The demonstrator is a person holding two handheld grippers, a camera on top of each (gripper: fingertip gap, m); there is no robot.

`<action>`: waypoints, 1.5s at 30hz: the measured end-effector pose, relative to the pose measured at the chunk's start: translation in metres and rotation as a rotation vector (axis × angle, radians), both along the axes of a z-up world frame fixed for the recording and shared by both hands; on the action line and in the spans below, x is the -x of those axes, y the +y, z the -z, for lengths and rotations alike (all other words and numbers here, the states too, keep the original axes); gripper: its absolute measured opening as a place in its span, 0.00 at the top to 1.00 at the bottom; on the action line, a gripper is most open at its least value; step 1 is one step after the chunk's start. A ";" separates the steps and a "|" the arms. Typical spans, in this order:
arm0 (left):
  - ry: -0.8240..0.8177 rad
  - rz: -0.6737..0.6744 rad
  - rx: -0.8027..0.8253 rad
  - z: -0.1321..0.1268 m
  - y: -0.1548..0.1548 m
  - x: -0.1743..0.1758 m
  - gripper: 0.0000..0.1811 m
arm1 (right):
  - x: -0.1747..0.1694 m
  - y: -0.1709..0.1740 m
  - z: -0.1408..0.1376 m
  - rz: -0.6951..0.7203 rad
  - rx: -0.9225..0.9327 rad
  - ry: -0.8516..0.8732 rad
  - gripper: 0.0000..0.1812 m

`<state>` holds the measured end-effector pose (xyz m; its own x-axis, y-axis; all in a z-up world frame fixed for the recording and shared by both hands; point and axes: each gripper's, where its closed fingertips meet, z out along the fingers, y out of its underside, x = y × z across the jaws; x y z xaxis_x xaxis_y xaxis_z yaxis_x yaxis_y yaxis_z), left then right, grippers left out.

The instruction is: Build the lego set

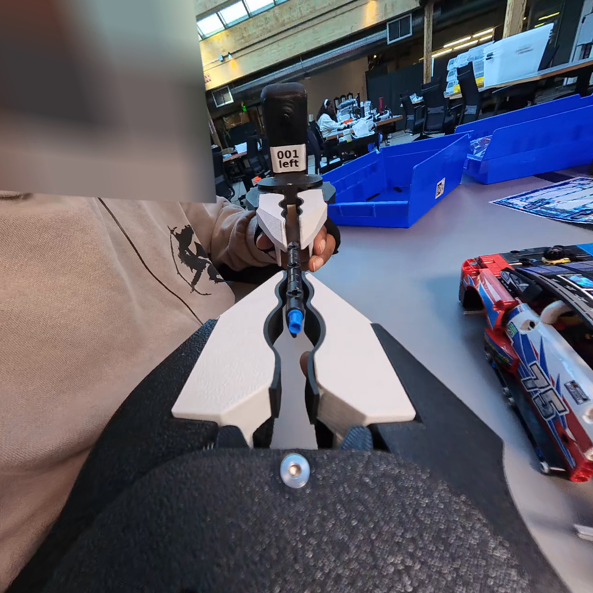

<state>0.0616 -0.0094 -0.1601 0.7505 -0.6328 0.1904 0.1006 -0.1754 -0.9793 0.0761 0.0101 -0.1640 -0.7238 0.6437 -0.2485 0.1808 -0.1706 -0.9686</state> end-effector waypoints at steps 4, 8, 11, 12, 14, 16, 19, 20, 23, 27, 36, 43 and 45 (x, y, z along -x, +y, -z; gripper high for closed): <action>0.005 0.000 -0.006 -0.001 0.000 -0.001 0.99 | -0.001 -0.001 -0.001 -0.005 0.012 -0.004 0.98; 0.011 0.039 0.033 0.000 -0.003 -0.001 0.99 | -0.002 -0.005 0.008 -0.023 -0.036 -0.037 0.98; 0.077 0.059 0.083 0.009 -0.006 0.000 0.99 | -0.002 -0.009 0.021 -0.038 -0.106 -0.079 0.98; 0.124 0.069 0.101 0.014 -0.008 -0.001 0.99 | -0.003 -0.010 0.025 -0.044 -0.125 -0.090 0.98; 0.229 0.088 0.126 0.025 -0.012 -0.003 0.99 | -0.003 -0.012 0.031 -0.059 -0.161 -0.111 0.99; 0.269 0.099 0.146 0.032 -0.015 -0.004 0.99 | -0.004 -0.014 0.038 -0.072 -0.200 -0.132 0.99; 0.252 0.109 0.183 0.040 -0.016 -0.001 0.99 | -0.003 -0.015 0.048 -0.070 -0.267 -0.165 0.98; 0.249 0.114 0.193 0.042 -0.016 -0.001 0.99 | -0.003 -0.015 0.049 -0.067 -0.272 -0.163 0.98; 0.199 0.127 0.218 0.045 -0.015 -0.003 0.99 | -0.001 -0.017 0.043 -0.053 -0.269 -0.113 0.97; 0.132 0.144 0.232 0.043 -0.014 -0.008 0.99 | -0.001 -0.023 0.041 -0.054 -0.266 -0.073 0.96; 0.131 0.153 0.244 0.044 -0.012 -0.015 0.99 | 0.000 -0.031 0.046 -0.076 -0.275 -0.096 0.98; 0.151 0.156 0.311 0.062 -0.015 -0.016 0.99 | -0.001 -0.033 0.067 -0.094 -0.397 -0.193 0.98; 0.117 0.145 0.311 0.061 -0.014 -0.014 0.99 | 0.001 -0.032 0.065 -0.080 -0.381 -0.191 0.98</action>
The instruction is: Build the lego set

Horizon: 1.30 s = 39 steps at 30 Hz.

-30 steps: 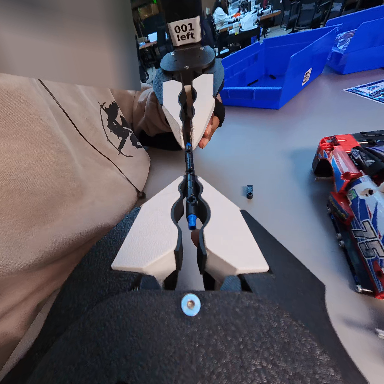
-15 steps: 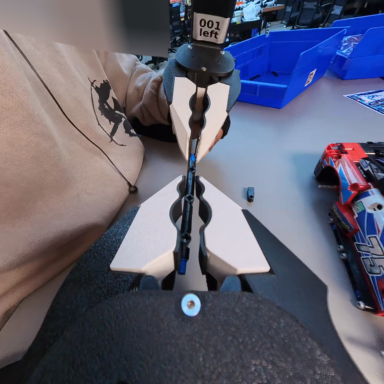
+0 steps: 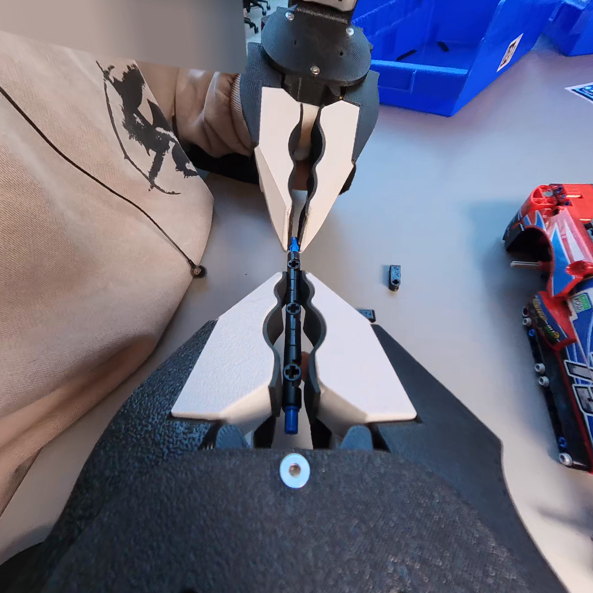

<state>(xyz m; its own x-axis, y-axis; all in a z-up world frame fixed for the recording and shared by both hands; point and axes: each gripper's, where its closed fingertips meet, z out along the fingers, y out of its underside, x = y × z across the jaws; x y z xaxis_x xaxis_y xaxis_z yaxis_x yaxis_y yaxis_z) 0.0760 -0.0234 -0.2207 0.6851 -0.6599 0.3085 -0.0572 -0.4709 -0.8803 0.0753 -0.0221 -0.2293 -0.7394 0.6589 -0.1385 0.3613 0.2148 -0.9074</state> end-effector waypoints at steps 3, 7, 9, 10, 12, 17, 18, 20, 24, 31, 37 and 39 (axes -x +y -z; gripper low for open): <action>0.022 -0.002 0.002 0.005 0.000 -0.001 0.99 | -0.001 0.000 0.005 -0.001 -0.025 -0.011 0.98; -0.010 -0.019 -0.017 0.000 0.003 0.000 0.99 | 0.001 0.002 0.000 0.014 0.020 0.002 0.98; 0.002 -0.021 -0.020 0.001 0.003 0.001 0.99 | 0.002 0.002 0.001 0.019 0.022 0.001 0.98; -0.001 -0.021 -0.022 0.000 0.003 0.000 0.99 | 0.002 0.002 0.000 0.016 0.030 0.001 0.98; 0.003 -0.029 -0.030 0.000 0.003 0.001 0.99 | 0.002 0.002 -0.001 0.022 0.042 0.001 0.98; 0.020 -0.026 -0.030 0.002 0.002 0.000 1.00 | 0.002 0.001 0.001 0.017 0.033 -0.004 0.98; 0.022 -0.025 -0.029 0.002 0.002 0.000 1.00 | 0.002 0.001 0.002 0.017 0.030 -0.006 0.98; 0.023 -0.025 -0.029 0.003 0.002 0.000 1.00 | 0.002 0.000 0.003 0.015 0.025 -0.007 0.98; 0.039 -0.023 -0.029 0.005 0.002 -0.001 1.00 | 0.001 0.000 0.004 0.011 0.019 -0.012 0.98; 0.051 -0.033 -0.037 0.006 0.002 -0.001 1.00 | 0.002 0.000 0.005 0.015 0.014 -0.014 0.99; 0.070 -0.033 -0.039 0.008 0.002 -0.001 1.00 | 0.002 -0.001 0.009 0.013 -0.011 -0.019 0.99; 0.083 -0.027 -0.035 0.010 0.002 -0.002 1.00 | 0.001 -0.001 0.010 0.009 -0.017 -0.023 0.99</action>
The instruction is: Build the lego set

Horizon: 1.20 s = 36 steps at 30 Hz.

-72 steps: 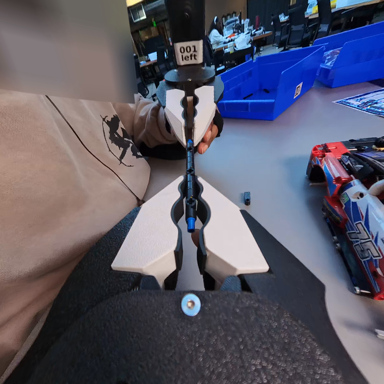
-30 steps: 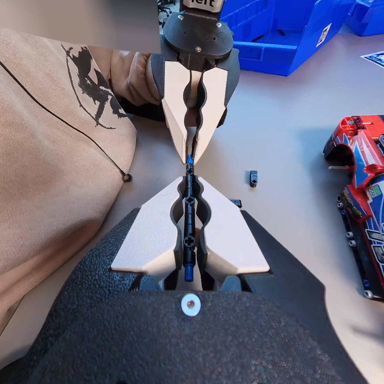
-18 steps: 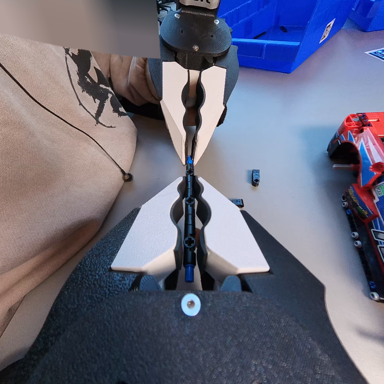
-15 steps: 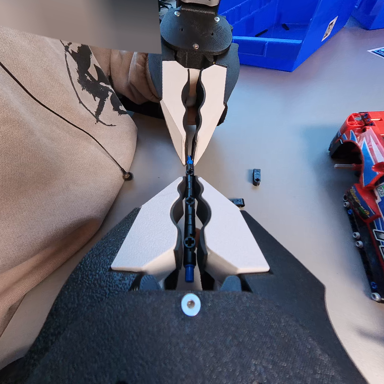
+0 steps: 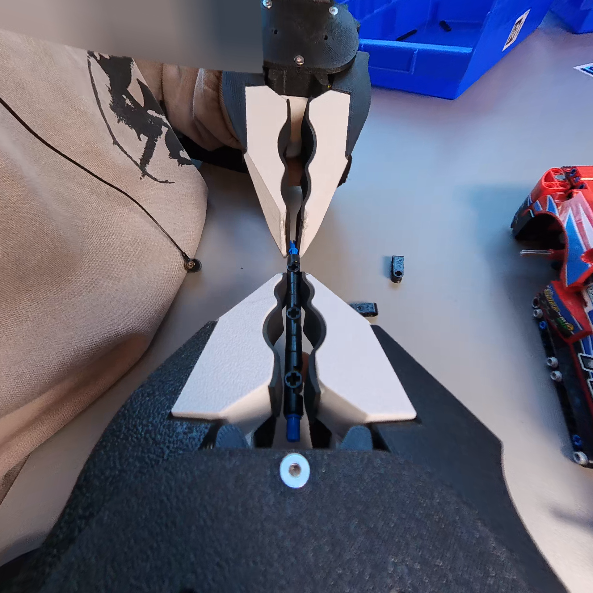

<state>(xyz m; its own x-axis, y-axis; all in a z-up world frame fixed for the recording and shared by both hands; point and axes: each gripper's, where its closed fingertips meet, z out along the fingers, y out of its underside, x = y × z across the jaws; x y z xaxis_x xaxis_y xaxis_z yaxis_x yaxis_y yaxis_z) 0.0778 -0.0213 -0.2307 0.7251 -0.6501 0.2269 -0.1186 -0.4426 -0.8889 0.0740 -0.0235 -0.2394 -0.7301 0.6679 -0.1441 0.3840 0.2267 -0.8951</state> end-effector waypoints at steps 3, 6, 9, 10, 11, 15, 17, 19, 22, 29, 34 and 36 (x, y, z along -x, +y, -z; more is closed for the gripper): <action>0.000 -0.004 0.000 0.001 0.000 0.000 1.00 | 0.000 0.000 0.001 0.000 -0.001 0.000 0.99; -0.020 0.007 0.001 -0.001 0.001 -0.004 1.00 | 0.000 -0.003 -0.002 -0.011 0.024 0.009 0.99; 0.047 -0.007 0.007 0.006 0.003 0.000 1.00 | 0.003 -0.001 0.005 0.011 -0.022 0.000 0.99; 0.047 0.000 0.013 0.007 0.003 -0.001 0.99 | 0.002 -0.001 0.005 0.001 -0.019 -0.004 0.99; 0.033 0.007 0.016 0.007 0.002 -0.002 0.99 | 0.001 -0.003 0.005 -0.009 -0.017 -0.004 0.99; -0.009 0.014 0.000 0.001 0.004 0.001 0.99 | 0.004 0.000 0.000 0.005 0.027 0.008 0.98; -0.055 0.014 -0.015 -0.006 0.005 0.002 0.95 | 0.004 0.001 -0.007 0.012 0.075 0.018 0.98; -0.093 0.007 -0.027 -0.012 0.004 0.004 0.81 | 0.006 0.006 -0.013 0.029 0.147 0.010 0.98; -0.128 -0.014 -0.048 -0.017 0.005 0.011 0.74 | 0.008 0.012 -0.024 0.050 0.250 0.006 0.98; -0.201 -0.004 -0.065 -0.026 0.008 0.006 0.98 | 0.008 0.004 -0.025 0.035 0.264 -0.019 0.97; -0.234 -0.011 0.000 -0.020 0.009 0.009 1.00 | 0.011 0.003 -0.026 0.064 0.238 0.009 0.95; -0.368 -0.042 0.048 -0.027 0.011 0.018 1.00 | 0.014 0.010 -0.033 0.104 0.243 0.050 0.94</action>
